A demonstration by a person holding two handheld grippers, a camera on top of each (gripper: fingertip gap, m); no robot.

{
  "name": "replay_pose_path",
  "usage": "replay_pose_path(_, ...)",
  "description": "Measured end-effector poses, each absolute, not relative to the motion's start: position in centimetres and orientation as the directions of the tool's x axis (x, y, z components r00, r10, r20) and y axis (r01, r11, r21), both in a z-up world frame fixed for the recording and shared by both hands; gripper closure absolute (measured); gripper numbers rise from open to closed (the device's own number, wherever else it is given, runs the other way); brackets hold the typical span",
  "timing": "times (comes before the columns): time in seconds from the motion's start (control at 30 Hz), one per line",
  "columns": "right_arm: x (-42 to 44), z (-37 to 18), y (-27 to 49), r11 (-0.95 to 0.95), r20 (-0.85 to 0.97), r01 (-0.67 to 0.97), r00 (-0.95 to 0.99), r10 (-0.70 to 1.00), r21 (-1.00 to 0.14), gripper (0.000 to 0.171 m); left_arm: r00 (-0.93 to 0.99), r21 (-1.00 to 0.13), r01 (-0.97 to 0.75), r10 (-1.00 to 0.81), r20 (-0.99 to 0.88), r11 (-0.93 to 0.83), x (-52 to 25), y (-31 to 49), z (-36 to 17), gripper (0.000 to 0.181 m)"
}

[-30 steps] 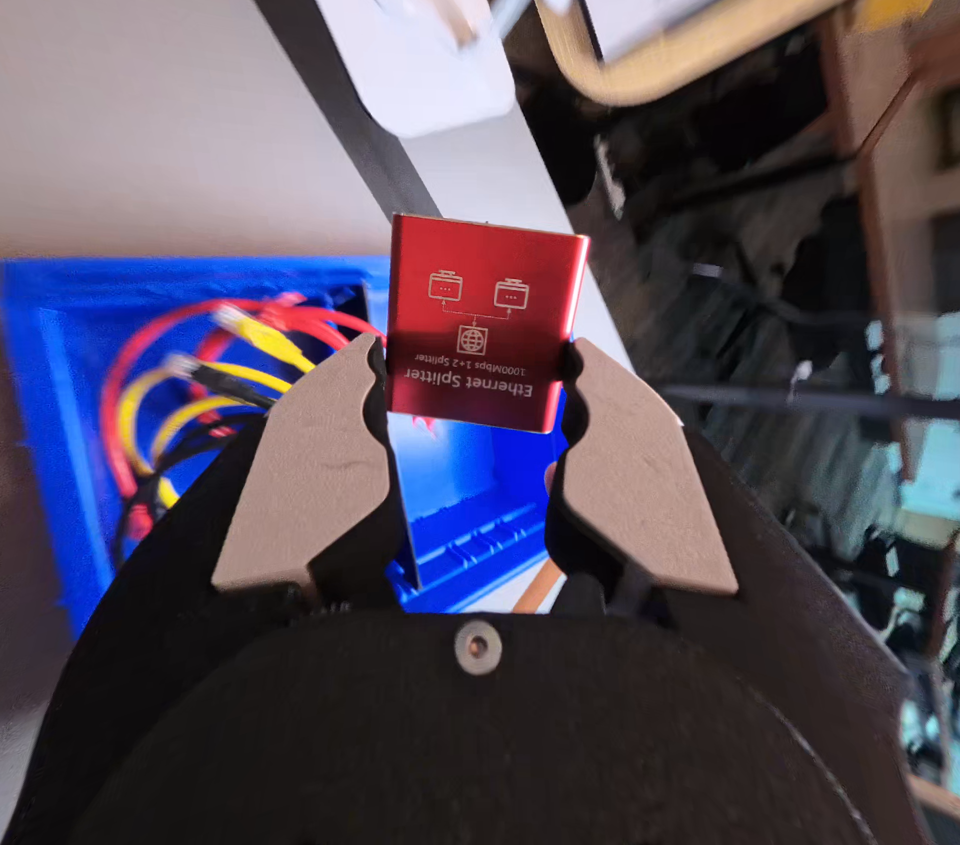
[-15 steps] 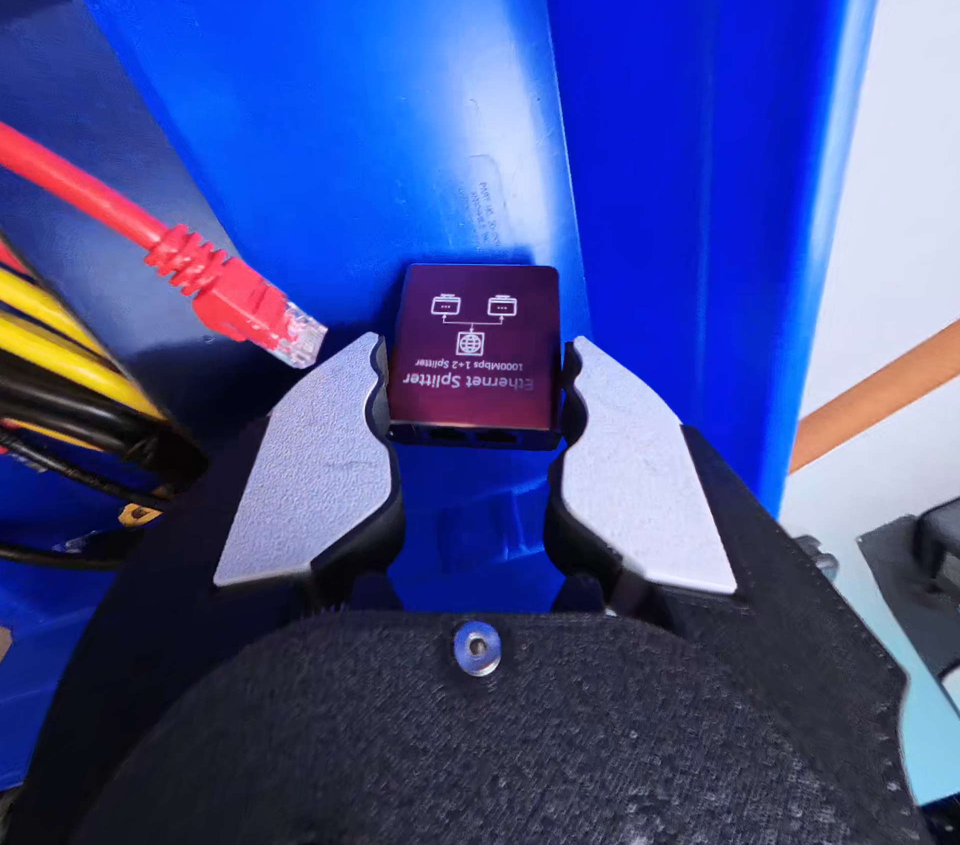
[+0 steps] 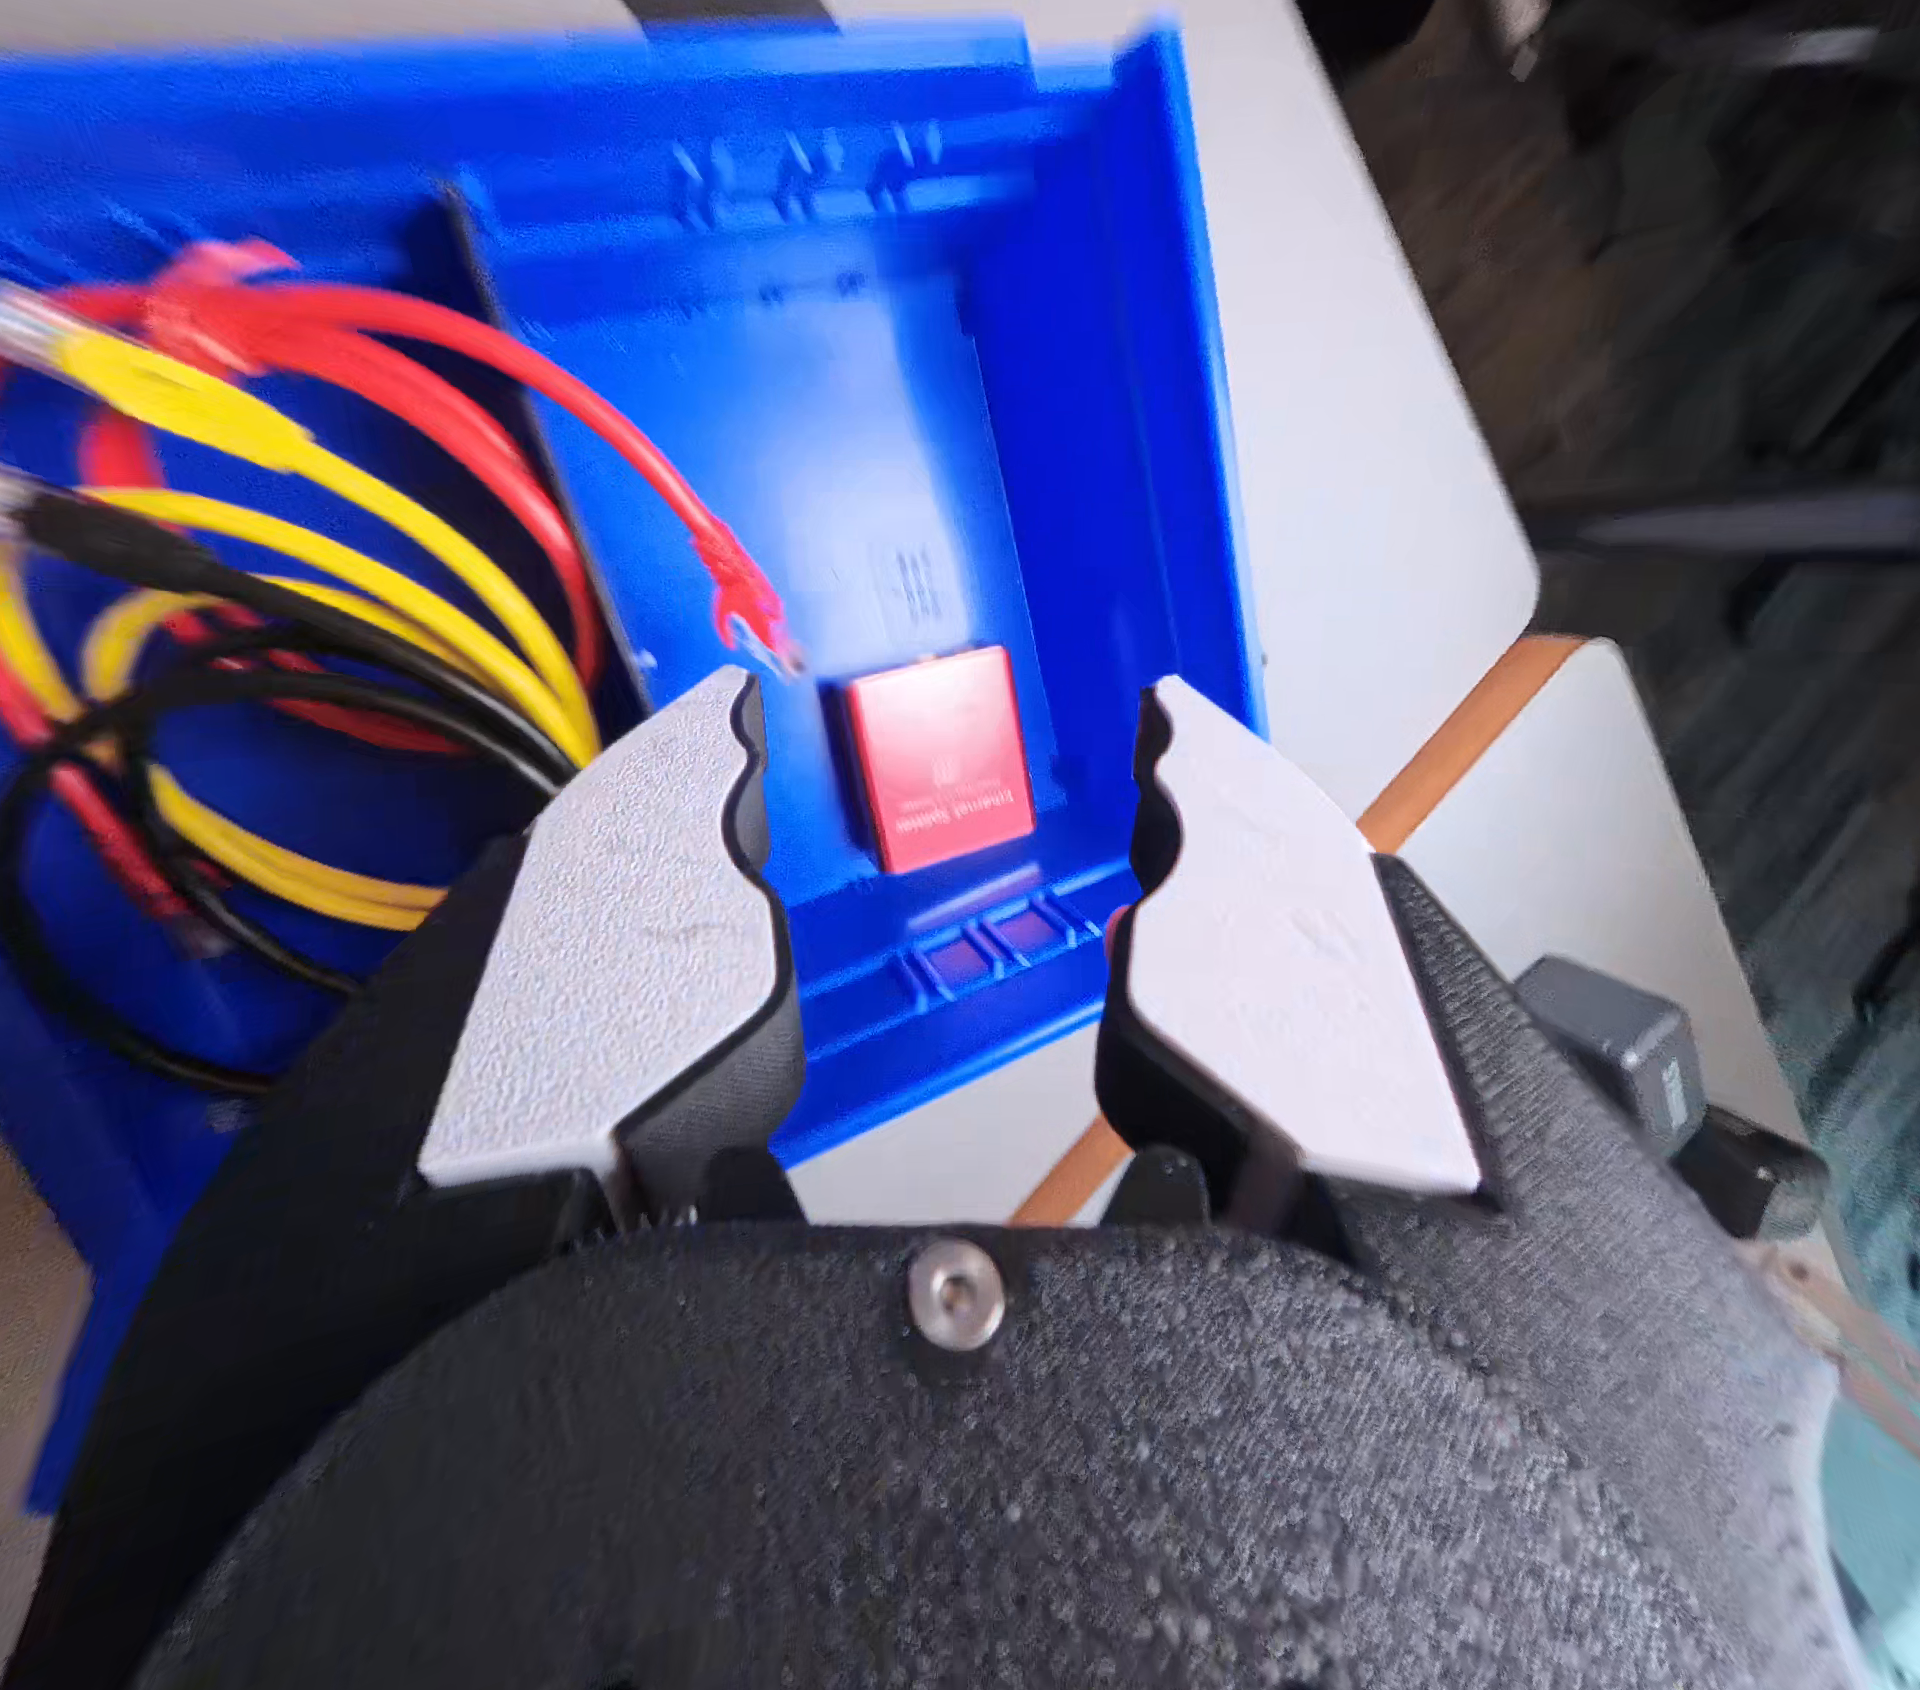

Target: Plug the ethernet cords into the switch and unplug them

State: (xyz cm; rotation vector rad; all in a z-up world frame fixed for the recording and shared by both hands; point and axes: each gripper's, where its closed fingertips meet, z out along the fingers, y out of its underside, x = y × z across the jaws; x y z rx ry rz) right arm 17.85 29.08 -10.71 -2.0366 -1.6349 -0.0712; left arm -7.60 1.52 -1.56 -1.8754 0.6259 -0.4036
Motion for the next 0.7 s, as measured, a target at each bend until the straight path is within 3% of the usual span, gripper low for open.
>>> replay_pose_path(0.13,14.9,-6.9,22.9,0.017,0.406,0.829,0.256,0.877,-0.559,0.107,0.840,-0.926,-0.233,-0.541,-0.038,-0.296,-9.9,1.2,-0.9,0.127)
replay_pose_path(0.2,14.2,-7.0,18.9,0.065,0.399,0.804,0.221,0.890,-0.591,0.109,0.865,-0.924,-0.228,-0.499,-0.048,-0.306,-11.8,0.8,-0.6,0.127)
replay_pose_path(0.3,14.9,-9.9,13.2,0.115,0.370,0.856,0.093,0.924,-0.505,0.109,0.898,-0.893,-0.243,-0.436,-0.060,-0.378,-15.4,-0.1,-1.4,0.127)
replay_pose_path(0.43,16.9,-15.0,7.7,0.205,0.298,0.936,-0.116,0.947,-0.287,0.115,0.909,-0.798,-0.297,-0.411,-0.068,-0.524,-19.7,-2.3,-5.6,0.128)
replay_pose_path(0.7,16.0,-19.1,8.3,0.233,0.313,0.969,-0.195,0.930,-0.088,0.115,0.918,-0.432,-0.391,-0.381,-0.114,-0.812,-26.6,-7.3,-17.8,0.122)
